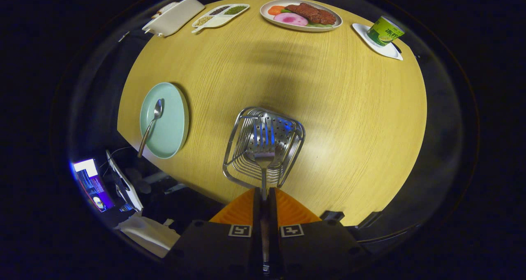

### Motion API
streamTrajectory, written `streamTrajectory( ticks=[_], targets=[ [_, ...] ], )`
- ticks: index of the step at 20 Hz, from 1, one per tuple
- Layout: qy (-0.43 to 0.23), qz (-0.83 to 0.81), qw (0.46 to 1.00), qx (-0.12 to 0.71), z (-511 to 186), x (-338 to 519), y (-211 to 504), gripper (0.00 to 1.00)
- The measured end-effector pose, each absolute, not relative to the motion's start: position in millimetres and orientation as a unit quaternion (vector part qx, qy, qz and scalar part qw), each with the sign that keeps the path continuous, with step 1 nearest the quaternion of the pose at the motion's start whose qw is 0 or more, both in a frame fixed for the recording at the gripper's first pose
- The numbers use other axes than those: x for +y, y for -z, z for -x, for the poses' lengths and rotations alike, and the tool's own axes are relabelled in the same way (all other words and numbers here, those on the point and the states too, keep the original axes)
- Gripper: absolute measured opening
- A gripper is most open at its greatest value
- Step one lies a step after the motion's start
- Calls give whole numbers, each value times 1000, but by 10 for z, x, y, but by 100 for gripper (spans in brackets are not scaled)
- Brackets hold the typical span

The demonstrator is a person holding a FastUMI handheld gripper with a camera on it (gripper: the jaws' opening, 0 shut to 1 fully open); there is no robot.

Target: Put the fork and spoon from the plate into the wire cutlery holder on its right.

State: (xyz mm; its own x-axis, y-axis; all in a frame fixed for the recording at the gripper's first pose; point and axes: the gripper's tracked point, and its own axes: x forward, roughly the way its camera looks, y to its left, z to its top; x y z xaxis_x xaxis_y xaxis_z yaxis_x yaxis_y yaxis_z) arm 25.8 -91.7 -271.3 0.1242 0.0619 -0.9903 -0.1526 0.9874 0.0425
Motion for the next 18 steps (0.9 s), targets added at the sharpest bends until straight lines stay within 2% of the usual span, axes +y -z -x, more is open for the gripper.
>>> streamTrajectory(
  ticks=[2,6,7,12,18],
  targets=[
    [-64,22,756,651,-303,-931,2666,26],
    [-73,38,787,612,-388,-966,2453,82],
    [-75,31,799,595,-412,-923,2390,100],
    [-68,12,875,480,-613,-707,1867,100],
    [-61,-24,938,340,-565,-213,1353,100]
  ],
)
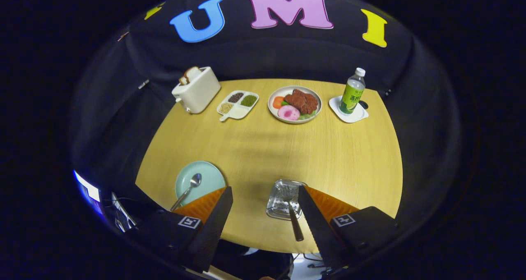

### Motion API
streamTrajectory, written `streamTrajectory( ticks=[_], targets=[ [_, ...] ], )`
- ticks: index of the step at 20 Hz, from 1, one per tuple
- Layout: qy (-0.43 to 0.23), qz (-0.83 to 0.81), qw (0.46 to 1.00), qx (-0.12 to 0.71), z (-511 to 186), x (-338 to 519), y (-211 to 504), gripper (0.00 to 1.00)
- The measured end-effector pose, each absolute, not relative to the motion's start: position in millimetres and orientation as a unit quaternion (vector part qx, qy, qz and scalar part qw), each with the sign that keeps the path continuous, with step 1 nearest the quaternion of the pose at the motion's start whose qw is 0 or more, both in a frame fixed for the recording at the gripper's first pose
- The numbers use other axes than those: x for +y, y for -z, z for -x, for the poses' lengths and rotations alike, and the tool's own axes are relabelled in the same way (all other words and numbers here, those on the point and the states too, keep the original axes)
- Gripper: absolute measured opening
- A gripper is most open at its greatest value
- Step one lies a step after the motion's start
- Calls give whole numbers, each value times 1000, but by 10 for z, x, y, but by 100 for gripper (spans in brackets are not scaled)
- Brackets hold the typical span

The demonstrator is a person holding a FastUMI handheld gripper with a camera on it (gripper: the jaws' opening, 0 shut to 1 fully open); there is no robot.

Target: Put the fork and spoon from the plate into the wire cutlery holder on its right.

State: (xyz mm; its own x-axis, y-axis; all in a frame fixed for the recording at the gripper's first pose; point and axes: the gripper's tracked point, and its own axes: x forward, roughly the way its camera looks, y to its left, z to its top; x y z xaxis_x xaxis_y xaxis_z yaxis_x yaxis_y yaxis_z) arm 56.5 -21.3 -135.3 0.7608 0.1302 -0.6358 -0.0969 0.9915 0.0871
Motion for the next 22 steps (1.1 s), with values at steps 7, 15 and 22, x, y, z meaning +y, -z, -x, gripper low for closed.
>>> streamTrajectory(
  ticks=[7,15,22],
  targets=[
    [-49,-82,953,289,-511,498,1522,99],
    [-99,-85,922,365,-513,1523,2342,100],
    [-113,-53,888,442,-578,2018,3026,99]
  ],
)
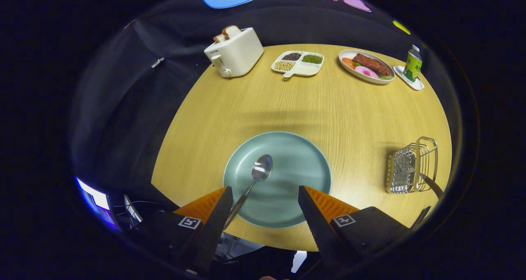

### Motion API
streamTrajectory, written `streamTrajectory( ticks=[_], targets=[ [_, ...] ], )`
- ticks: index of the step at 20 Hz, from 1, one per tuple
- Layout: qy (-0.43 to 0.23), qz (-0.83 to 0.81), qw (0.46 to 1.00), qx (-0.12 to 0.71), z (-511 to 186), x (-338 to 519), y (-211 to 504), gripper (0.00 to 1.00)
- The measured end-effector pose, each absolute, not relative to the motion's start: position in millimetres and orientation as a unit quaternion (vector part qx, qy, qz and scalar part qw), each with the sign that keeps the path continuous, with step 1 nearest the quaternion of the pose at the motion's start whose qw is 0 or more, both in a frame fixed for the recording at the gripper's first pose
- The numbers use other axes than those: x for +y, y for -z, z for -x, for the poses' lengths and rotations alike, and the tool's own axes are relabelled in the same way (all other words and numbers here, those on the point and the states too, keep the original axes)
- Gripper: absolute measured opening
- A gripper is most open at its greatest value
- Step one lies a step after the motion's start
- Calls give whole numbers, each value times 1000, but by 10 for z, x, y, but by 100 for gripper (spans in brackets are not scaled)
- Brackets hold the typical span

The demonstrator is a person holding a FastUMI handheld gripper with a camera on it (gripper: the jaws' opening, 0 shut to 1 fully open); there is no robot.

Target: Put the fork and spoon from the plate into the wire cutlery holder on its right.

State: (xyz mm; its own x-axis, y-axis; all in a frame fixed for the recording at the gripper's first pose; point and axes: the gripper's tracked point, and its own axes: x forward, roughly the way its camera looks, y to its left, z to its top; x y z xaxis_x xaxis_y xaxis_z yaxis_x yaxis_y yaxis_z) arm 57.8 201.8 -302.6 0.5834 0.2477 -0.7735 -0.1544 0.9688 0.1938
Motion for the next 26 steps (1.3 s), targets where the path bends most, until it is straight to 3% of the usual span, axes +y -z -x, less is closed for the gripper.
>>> streamTrajectory(
  ticks=[13,18,19,20,23,24,26],
  targets=[
    [-77,-45,842,533,-590,2285,3788,96],
    [-66,-42,828,556,-538,2305,3909,67],
    [-65,-42,829,553,-560,2294,3882,54],
    [-67,-42,826,558,-561,2294,3914,50],
    [-62,-41,821,566,-559,2215,3937,20],
    [-73,-48,821,565,-577,2243,3933,14],
    [-100,-44,817,567,-553,2259,3929,12]
  ],
)
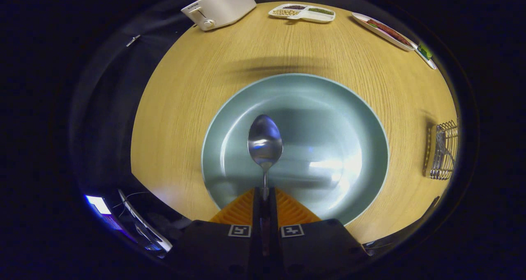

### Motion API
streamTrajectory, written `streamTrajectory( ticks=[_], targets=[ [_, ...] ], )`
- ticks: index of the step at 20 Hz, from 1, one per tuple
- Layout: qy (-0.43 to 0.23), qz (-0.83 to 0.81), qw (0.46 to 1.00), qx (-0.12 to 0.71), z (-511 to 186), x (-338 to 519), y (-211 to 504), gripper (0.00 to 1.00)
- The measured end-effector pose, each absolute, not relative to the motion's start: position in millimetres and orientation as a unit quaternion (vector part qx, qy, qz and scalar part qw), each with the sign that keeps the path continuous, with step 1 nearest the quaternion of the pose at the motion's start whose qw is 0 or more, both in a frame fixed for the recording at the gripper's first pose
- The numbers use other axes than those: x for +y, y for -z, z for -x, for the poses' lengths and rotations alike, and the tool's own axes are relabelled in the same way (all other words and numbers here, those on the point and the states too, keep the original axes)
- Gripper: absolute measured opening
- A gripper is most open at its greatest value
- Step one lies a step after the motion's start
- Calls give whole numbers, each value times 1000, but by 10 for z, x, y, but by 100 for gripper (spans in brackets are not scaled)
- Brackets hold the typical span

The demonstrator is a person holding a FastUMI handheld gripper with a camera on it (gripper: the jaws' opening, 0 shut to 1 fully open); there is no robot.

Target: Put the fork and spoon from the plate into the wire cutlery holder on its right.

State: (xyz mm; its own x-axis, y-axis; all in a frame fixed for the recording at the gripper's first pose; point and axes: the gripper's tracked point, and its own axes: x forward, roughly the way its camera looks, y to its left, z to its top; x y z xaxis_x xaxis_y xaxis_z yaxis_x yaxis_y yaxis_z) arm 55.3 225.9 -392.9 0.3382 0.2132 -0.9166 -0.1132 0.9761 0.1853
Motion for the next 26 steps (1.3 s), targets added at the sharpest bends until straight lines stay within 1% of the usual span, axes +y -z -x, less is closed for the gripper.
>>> streamTrajectory(
  ticks=[1,2,4,8,13,23,26],
  targets=[
    [-110,-38,815,568,-552,2231,3924,9],
    [-118,-34,814,568,-542,2215,3915,9],
    [-121,-36,812,570,-530,2154,3896,6],
    [-137,-41,817,558,-505,2052,3678,6],
    [-150,-42,826,542,-480,1724,3258,6],
    [-116,-23,838,533,-440,435,2351,6],
    [-113,-16,827,550,-309,103,2181,6]
  ],
)
